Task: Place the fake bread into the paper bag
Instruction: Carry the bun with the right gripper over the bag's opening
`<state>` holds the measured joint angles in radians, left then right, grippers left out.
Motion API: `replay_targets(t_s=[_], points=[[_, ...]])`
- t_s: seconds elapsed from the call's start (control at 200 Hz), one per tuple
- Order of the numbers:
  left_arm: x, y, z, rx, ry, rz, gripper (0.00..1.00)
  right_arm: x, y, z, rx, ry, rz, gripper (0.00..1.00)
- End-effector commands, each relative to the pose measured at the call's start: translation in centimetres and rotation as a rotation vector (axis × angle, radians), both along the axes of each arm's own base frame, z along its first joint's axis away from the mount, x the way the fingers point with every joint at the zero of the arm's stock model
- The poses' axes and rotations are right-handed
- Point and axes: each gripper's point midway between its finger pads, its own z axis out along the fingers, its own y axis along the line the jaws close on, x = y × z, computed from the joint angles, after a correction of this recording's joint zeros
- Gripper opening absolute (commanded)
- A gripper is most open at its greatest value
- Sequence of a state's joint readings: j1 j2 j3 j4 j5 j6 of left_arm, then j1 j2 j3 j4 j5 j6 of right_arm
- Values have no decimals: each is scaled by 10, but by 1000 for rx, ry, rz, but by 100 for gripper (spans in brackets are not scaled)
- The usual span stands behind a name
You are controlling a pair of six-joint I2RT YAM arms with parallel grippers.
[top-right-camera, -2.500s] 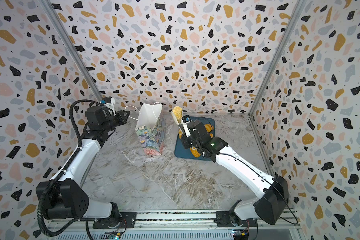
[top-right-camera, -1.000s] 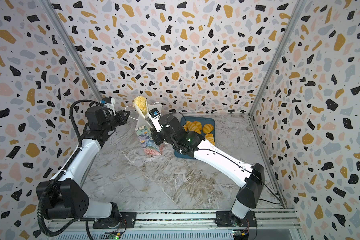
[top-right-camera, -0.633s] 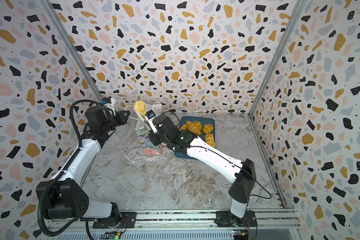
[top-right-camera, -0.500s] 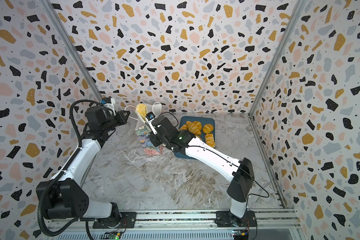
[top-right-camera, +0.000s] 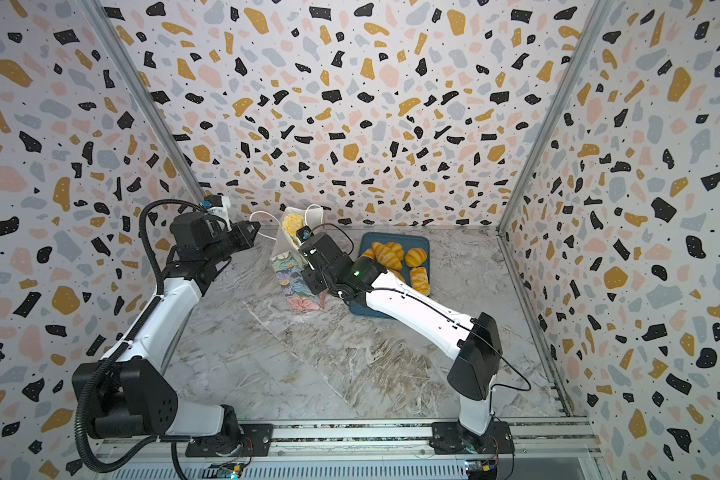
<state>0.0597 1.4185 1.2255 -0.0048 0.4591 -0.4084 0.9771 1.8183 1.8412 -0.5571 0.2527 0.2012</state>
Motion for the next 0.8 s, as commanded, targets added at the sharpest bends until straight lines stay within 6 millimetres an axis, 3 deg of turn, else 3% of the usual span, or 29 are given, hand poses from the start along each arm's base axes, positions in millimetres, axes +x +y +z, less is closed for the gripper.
replay_targets(t_s=[0.0, 0.43, 0.791], points=[[-2, -1, 14, 2, -50, -6, 0, 5, -10, 42, 75, -59, -47, 37], [-2, -1, 13, 8, -48, -2, 0, 2, -19, 51, 79, -73, -58, 51], [0, -1, 11, 4, -42, -4, 0, -10, -16, 83, 164, -122, 12, 49]])
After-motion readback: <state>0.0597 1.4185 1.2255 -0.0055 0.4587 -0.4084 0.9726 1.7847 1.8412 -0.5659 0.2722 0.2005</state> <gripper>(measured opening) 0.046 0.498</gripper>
